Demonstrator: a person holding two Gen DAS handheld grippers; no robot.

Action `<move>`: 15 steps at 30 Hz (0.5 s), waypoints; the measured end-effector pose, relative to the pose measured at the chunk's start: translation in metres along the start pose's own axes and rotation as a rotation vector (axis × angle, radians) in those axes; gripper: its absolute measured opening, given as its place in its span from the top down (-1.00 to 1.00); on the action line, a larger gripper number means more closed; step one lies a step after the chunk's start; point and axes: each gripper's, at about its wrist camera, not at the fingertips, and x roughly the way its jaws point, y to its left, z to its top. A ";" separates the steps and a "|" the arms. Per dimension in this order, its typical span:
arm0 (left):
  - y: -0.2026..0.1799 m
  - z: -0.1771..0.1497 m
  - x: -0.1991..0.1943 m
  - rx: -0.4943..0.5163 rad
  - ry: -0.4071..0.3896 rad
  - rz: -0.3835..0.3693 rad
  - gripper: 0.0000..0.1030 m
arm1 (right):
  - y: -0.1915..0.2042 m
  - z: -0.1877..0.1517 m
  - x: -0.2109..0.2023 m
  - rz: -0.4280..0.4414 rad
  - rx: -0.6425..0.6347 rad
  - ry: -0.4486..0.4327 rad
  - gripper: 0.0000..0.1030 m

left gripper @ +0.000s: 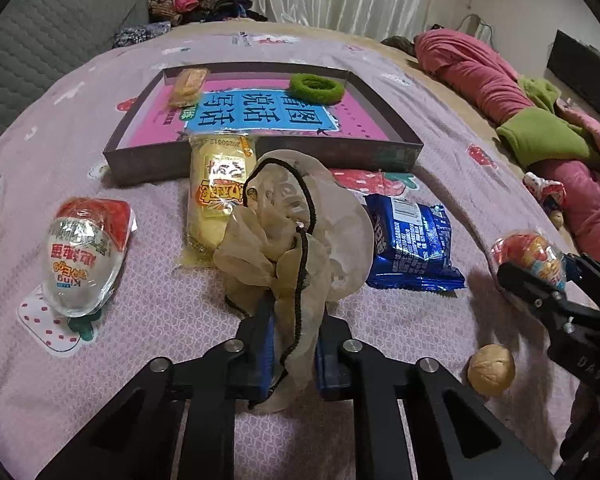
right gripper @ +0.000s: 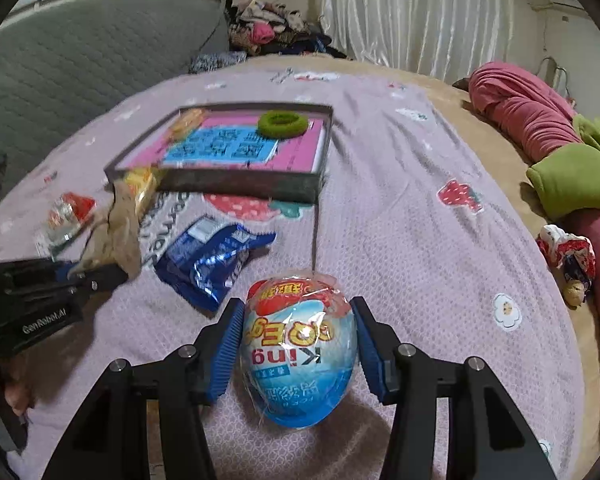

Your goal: Organize objects

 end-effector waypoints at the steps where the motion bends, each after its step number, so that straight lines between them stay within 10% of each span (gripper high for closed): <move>1: -0.001 0.000 -0.001 0.004 -0.002 -0.002 0.73 | -0.001 0.000 -0.002 0.009 0.007 -0.005 -0.04; 15: -0.009 -0.006 -0.051 0.032 -0.106 0.015 0.74 | -0.002 -0.002 -0.033 0.065 0.040 -0.088 -0.04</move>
